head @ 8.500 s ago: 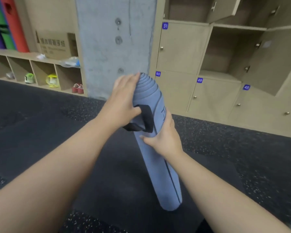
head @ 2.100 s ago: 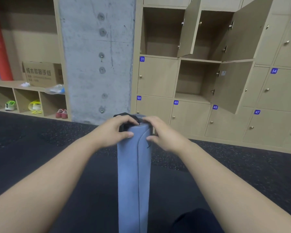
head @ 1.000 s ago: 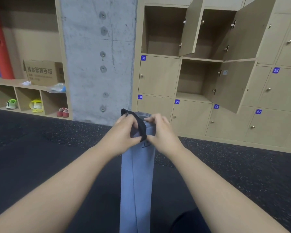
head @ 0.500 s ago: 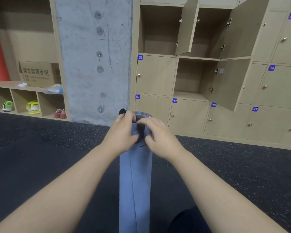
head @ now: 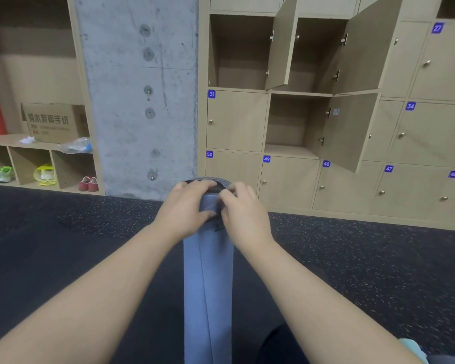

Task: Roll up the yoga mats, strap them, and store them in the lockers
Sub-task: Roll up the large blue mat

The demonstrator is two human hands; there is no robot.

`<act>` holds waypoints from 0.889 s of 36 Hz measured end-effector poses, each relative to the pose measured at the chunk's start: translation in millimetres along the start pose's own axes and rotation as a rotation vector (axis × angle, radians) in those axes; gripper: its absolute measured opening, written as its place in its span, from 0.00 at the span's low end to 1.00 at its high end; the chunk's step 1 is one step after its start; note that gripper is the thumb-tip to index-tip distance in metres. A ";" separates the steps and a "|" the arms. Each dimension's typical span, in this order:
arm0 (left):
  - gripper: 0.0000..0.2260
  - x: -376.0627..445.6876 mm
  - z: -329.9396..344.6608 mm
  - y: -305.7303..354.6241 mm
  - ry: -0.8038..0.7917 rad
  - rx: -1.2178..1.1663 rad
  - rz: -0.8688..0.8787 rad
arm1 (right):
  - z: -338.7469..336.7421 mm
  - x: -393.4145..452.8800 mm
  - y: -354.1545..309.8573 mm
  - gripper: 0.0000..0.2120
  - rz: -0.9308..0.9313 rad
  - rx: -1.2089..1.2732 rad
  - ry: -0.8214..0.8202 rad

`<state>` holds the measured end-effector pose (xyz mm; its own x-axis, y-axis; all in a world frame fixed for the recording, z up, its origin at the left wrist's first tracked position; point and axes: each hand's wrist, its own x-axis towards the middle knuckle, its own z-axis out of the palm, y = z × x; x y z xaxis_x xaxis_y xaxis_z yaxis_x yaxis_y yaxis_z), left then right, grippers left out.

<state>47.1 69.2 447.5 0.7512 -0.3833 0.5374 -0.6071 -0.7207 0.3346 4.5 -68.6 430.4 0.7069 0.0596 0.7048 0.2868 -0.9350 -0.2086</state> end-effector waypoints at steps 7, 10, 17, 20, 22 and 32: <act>0.28 -0.8 1.6 4.7 -0.036 0.049 0.009 | -13.1 1.6 3.9 0.12 0.172 -0.016 -0.077; 0.29 2.7 -1.1 4.1 -0.086 0.107 0.005 | -12.1 1.1 12.5 0.16 0.202 -0.044 -0.083; 0.28 8.2 -3.9 15.7 -0.180 0.188 0.019 | -3.6 11.4 29.8 0.20 0.312 -0.086 -0.116; 0.27 5.9 -4.0 17.7 -0.182 0.167 0.042 | 0.6 20.7 36.4 0.18 0.352 -0.082 -0.115; 0.27 4.6 -7.0 14.0 -0.175 0.168 0.045 | 2.0 23.5 46.2 0.22 0.330 -0.122 -0.180; 0.26 -0.6 -9.7 1.7 -0.146 0.117 0.076 | 13.7 39.4 79.0 0.31 0.165 -0.115 -0.391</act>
<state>43.1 73.8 455.2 0.7394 -0.5127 0.4364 -0.6355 -0.7455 0.2008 63.9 -135.3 432.5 0.9351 0.0135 0.3540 0.0914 -0.9747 -0.2042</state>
